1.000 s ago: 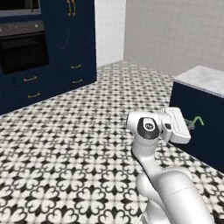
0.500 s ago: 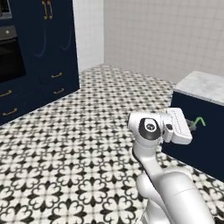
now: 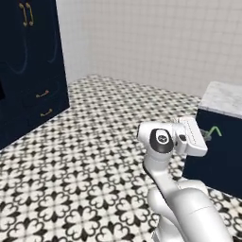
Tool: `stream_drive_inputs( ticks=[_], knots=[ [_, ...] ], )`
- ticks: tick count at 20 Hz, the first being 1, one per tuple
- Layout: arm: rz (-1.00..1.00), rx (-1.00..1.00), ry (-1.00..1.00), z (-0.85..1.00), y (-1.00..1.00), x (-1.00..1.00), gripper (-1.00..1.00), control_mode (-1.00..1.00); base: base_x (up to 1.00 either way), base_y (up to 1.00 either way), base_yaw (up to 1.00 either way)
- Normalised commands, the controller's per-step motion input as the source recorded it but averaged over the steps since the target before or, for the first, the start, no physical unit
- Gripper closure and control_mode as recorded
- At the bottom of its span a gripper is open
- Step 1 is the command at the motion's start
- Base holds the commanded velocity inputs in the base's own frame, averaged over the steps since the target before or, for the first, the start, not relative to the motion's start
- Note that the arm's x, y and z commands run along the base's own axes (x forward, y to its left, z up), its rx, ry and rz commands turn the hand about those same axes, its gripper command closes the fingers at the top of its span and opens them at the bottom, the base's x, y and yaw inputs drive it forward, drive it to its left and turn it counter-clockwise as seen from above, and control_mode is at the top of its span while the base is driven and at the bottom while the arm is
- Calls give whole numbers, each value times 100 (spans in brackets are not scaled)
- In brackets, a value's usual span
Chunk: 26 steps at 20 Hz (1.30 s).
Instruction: Take a straw from the drawer in front and place it inside the glass cup on the dining counter.
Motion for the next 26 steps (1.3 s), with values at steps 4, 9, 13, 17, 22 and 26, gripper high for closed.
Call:
stream_drive_inputs(
  ticks=[4, 9, 13, 17, 22, 26],
  knots=[
    [0, 0, 0, 0, 0, 0, 100, 100, 100, 32, -54],
    [0, 0, 0, 0, 0, 0, 100, 100, 100, 28, -51],
    [0, 0, 0, 0, 0, 0, 100, 100, 100, 27, -46],
    [0, 0, 0, 0, 0, 0, 100, 100, 100, 28, -42],
    [0, 0, 0, 0, 0, 0, 100, 100, 100, 48, -40],
    [0, 0, 0, 0, 0, 0, 100, 100, 100, 77, -44]
  ],
)
